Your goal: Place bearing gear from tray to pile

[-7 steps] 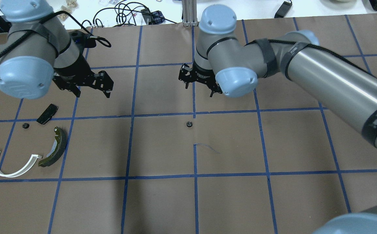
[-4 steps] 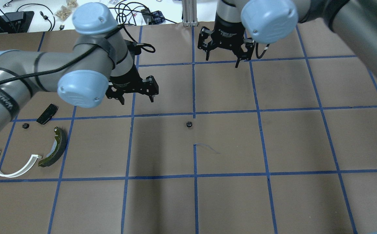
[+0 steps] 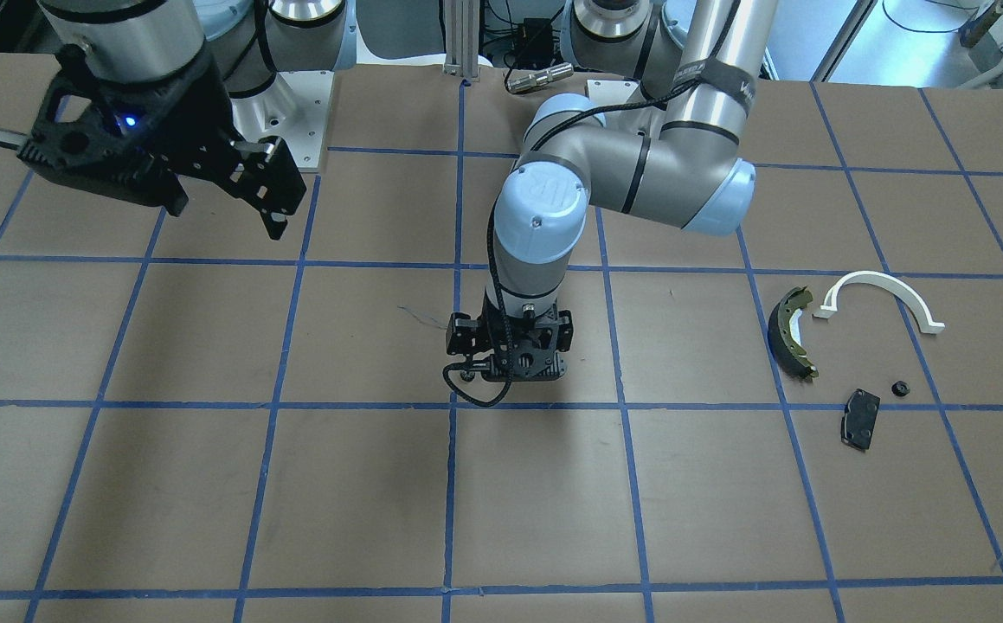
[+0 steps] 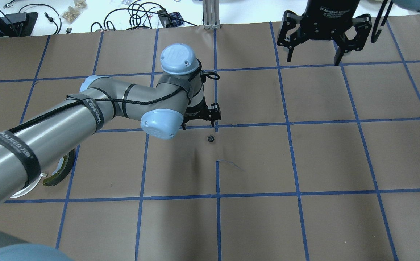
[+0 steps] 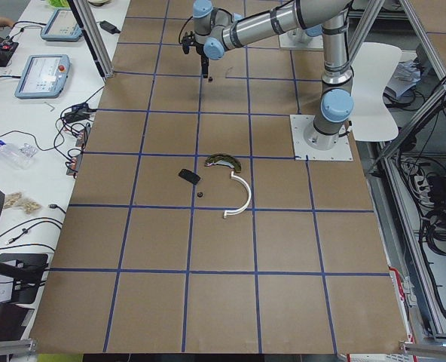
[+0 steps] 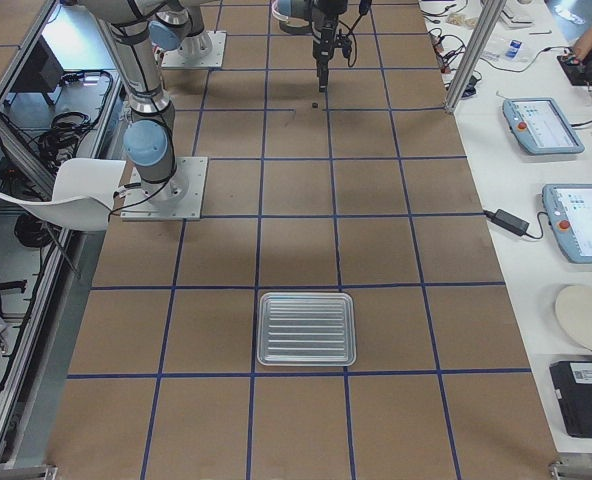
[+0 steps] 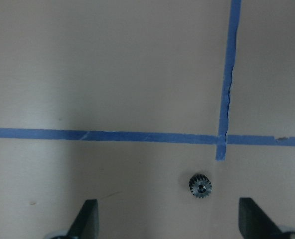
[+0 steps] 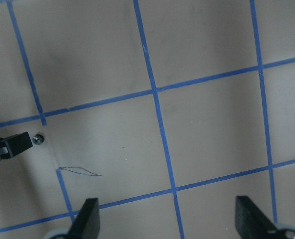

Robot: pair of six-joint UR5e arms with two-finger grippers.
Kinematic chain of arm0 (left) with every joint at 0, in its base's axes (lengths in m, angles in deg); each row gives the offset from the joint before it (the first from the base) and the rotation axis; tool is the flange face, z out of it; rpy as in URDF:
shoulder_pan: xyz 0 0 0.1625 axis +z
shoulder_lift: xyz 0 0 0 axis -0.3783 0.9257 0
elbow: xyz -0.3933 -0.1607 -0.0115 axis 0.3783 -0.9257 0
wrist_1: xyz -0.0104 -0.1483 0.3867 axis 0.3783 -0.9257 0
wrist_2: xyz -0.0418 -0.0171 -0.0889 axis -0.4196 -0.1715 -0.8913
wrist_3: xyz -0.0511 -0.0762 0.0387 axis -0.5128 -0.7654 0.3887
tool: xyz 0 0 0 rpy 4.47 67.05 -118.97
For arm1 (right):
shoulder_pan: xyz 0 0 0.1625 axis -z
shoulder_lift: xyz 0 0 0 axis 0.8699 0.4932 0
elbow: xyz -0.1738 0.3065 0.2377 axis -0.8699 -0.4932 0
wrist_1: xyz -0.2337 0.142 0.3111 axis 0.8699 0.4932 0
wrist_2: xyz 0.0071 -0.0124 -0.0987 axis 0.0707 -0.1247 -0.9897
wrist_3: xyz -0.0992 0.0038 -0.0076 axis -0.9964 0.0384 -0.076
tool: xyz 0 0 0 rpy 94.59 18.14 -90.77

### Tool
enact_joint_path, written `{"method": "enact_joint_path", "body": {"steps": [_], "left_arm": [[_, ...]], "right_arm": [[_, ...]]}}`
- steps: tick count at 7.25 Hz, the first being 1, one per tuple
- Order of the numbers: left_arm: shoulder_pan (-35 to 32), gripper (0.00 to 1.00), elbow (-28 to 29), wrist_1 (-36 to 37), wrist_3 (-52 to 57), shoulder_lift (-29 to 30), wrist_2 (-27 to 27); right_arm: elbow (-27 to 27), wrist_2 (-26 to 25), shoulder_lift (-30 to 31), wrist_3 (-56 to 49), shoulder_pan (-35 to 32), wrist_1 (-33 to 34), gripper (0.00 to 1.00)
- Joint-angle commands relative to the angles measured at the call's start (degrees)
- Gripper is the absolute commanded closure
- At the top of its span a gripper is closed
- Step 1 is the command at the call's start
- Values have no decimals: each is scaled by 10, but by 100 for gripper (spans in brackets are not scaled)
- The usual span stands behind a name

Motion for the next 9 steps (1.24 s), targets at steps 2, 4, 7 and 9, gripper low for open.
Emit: {"method": "enact_joint_path", "body": {"steps": [2, 4, 7, 9], "left_arm": [[-29, 3, 0, 37, -18, 46, 6], [-29, 19, -4, 38, -19, 49, 6], [-29, 100, -2, 38, -8, 48, 1], [-24, 100, -3, 38, 11, 42, 4]], "right_arm": [[97, -6, 44, -90, 5, 148, 0], [96, -6, 44, -95, 7, 192, 0], [96, -6, 44, -94, 9, 193, 0], [99, 27, 45, -83, 9, 184, 0]]}}
